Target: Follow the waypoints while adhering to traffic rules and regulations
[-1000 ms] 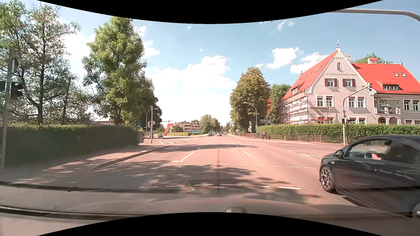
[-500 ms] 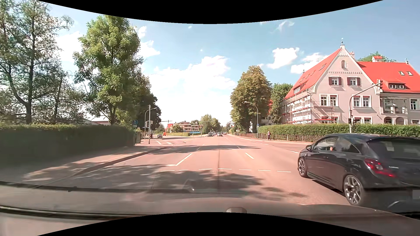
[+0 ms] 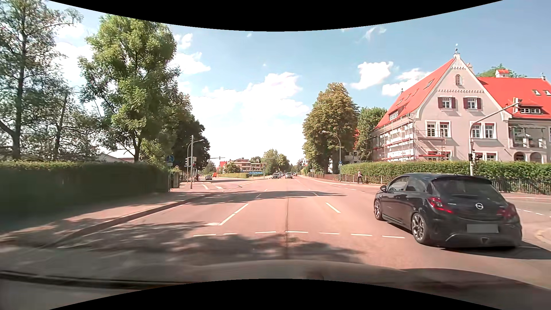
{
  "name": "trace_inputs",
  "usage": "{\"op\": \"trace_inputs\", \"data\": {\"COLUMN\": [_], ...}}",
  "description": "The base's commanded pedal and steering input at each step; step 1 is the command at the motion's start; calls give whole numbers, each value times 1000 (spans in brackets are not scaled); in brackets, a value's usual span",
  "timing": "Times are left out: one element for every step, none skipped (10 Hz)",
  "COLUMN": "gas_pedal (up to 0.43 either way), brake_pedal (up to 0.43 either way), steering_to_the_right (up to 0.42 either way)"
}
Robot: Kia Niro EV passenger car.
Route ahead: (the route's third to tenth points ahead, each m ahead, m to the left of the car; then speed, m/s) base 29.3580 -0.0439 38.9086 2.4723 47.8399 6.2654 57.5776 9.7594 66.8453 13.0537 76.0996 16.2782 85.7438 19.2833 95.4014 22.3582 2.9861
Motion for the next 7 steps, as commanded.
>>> {"op": "trace_inputs", "data": {"gas_pedal": [67,67,59,59,59,59,59], "brake_pedal": [0,0,0,0,0,0,0], "steering_to_the_right": [-3,-3,-3,-3,-3,-3,-3]}}
